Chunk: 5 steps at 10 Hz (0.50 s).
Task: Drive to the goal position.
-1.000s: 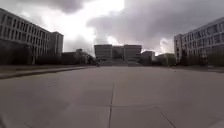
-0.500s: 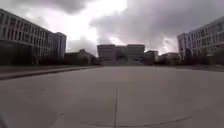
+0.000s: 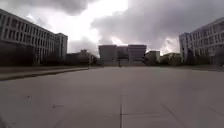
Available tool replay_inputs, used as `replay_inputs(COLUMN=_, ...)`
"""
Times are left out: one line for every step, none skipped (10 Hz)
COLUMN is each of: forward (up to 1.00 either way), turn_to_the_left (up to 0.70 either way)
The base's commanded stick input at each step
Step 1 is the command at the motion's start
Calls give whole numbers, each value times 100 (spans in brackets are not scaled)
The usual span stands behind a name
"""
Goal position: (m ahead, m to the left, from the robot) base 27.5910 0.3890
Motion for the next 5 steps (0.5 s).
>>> replay_inputs(forward=100, turn_to_the_left=-6)
replay_inputs(forward=100, turn_to_the_left=3)
replay_inputs(forward=100, turn_to_the_left=-1)
replay_inputs(forward=100, turn_to_the_left=-6)
replay_inputs(forward=100, turn_to_the_left=-4)
